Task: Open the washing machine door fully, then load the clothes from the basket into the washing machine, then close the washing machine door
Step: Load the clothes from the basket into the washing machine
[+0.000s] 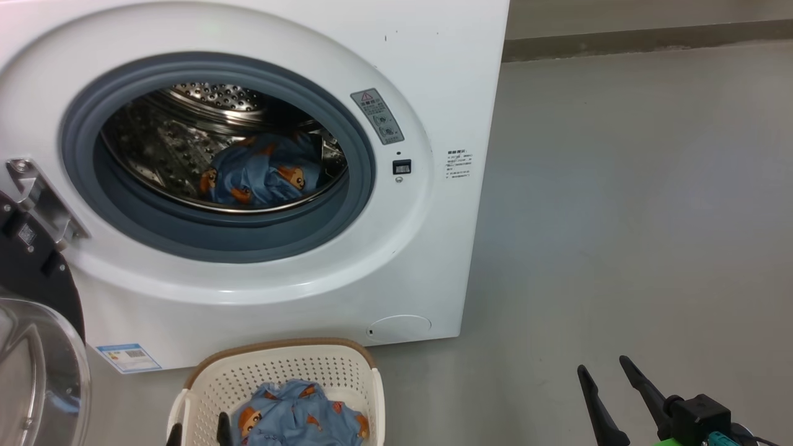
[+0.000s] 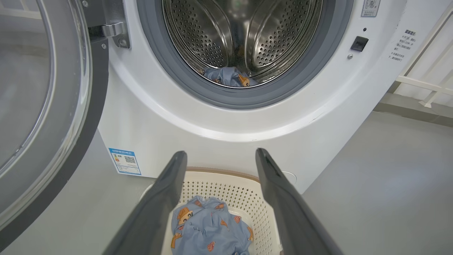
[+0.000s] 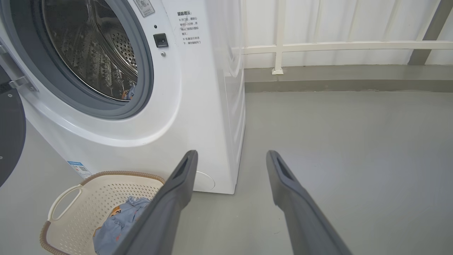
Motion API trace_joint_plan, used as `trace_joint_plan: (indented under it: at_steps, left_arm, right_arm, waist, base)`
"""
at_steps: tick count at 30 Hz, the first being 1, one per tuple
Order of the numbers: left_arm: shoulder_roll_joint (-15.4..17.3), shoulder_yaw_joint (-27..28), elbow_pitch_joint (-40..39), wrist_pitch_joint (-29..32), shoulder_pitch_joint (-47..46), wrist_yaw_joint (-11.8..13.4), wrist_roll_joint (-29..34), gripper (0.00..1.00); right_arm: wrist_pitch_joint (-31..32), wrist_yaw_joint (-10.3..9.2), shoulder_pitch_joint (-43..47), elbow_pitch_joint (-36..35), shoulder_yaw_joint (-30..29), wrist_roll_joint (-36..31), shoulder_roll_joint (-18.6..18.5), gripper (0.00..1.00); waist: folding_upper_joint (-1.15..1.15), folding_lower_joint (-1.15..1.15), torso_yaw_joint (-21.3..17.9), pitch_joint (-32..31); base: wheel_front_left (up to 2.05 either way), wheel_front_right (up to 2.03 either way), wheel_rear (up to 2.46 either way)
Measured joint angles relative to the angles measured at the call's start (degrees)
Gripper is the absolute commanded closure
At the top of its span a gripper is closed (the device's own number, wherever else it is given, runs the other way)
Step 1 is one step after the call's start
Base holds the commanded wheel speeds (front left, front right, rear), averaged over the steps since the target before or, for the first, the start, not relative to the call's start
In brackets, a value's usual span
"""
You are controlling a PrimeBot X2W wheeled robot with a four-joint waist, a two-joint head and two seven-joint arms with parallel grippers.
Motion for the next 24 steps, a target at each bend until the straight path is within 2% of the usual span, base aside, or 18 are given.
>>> trace_joint_plan:
  at_steps: [8,24]
  left_arm:
    - [0.09,-1.62,2.34,1.41,-0.78,0.44,-0.89,0.0]
    - [1.77,-1.69,16.74,5.04,-11.9,-0.87,-4.14,0.0]
  right_arm:
    - [0.0,0.0,-0.85,0.15,0.02,-0.23,0.0,0.0]
    - [0.0,0.0,-5.77,-0.73,0.23,-0.49,1.26,0.0]
  waist:
    - [0.0,0.0,-0.73,1.77]
    - [0.0,0.0,-5.45,8.26]
  base:
    - [0.0,0.0,0.0]
    - [0.0,0.0,0.0]
